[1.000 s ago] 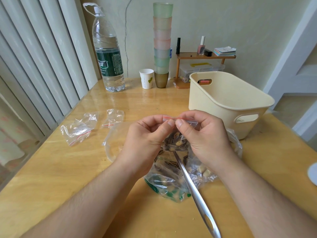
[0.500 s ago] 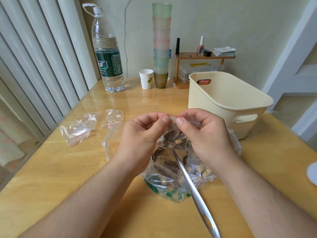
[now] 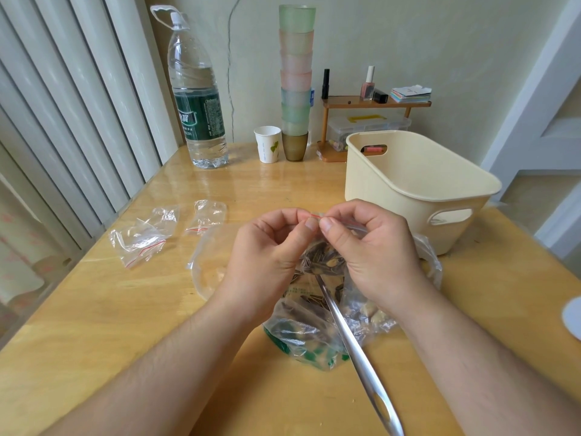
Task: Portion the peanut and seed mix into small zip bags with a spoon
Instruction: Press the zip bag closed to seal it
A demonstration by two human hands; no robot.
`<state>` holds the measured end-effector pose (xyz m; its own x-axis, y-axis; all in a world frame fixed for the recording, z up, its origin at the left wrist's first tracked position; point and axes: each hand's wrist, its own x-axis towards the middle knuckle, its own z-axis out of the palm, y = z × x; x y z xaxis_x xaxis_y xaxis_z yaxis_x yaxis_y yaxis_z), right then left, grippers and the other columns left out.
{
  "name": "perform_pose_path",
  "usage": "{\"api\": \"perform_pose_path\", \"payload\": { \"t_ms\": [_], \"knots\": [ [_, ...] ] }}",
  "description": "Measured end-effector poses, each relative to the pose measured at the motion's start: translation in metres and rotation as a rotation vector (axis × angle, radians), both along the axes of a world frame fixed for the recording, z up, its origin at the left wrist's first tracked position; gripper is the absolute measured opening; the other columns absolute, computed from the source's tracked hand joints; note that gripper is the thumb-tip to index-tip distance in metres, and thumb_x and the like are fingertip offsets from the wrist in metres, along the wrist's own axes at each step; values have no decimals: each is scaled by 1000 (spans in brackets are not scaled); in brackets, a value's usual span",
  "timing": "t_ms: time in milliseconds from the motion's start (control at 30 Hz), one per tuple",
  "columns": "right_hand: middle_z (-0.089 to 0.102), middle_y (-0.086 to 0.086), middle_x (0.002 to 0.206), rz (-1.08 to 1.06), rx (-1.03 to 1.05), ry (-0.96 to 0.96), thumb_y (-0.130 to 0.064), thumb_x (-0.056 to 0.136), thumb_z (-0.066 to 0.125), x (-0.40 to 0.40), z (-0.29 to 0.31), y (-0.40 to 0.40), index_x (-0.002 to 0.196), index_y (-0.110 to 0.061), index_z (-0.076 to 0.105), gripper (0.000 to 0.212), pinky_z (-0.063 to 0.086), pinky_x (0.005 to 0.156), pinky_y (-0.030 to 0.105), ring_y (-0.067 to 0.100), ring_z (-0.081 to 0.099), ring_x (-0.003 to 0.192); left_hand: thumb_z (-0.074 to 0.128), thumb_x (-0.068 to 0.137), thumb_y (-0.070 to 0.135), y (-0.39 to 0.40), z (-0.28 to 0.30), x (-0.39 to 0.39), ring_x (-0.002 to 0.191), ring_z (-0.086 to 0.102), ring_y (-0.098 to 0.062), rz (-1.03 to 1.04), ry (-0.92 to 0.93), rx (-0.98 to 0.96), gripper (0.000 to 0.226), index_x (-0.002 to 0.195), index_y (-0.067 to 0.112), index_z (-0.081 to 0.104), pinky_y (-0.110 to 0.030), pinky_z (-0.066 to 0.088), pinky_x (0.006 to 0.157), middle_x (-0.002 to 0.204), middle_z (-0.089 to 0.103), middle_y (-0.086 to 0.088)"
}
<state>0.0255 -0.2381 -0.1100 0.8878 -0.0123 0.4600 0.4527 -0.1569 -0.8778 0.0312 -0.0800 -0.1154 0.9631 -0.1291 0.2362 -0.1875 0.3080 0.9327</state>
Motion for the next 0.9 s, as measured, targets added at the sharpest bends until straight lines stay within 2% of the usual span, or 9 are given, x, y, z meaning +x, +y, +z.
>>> {"api": "perform_pose_path", "payload": {
  "t_ms": [133,333,467,567,633,733,833,900],
  "knots": [
    [81,-3,89,14,97,31,-11,89,78,0,1,-1,88,-20,75,9,57,79,23,10,76,86,73,86,20,1,2,0,92,75,-18,2,-20,11,24,100,1,74,-27,59,87,95,79,-11],
    [81,-5,95,33,78,60,-13,91,77,1,0,-1,91,-23,76,10,58,86,25,11,77,95,73,86,23,3,2,3,93,74,-22,38,-19,6,18,94,7,73,-31,59,90,93,78,-11],
    [80,-4,94,4,18,64,-16,94,76,2,-2,-3,87,-25,76,12,58,91,36,13,75,94,73,88,24,3,0,3,94,74,-23,36,-18,32,20,97,7,74,-37,59,96,96,78,-14],
    [80,-3,91,-1,16,57,-26,90,78,2,-1,-4,88,-24,76,3,59,89,41,15,75,92,75,87,24,3,0,2,98,74,-24,13,-29,44,22,99,6,75,-36,59,96,98,79,-13],
    [81,3,94,-7,58,65,-29,85,84,2,-1,-4,88,-21,78,11,60,92,50,23,77,95,75,87,22,3,0,2,98,74,-24,15,-45,60,21,99,4,75,-34,60,93,98,79,-13],
    [81,6,93,-3,116,99,-34,75,86,2,0,-2,84,-22,80,16,59,95,55,28,78,95,73,89,20,3,0,1,94,73,-25,32,-51,55,17,95,4,72,-36,61,92,94,78,-12],
    [78,14,88,-45,128,119,-43,70,89,2,0,-2,83,-27,79,23,59,89,61,35,76,90,73,89,22,5,1,2,93,72,-27,71,-53,74,18,95,6,73,-40,61,94,97,78,-19],
    [77,15,87,-62,110,115,-48,73,91,3,-1,-4,84,-26,77,28,59,87,62,37,75,89,74,87,23,6,1,3,90,71,-23,75,-57,90,18,94,7,73,-39,60,92,93,77,-15]
  ]
}}
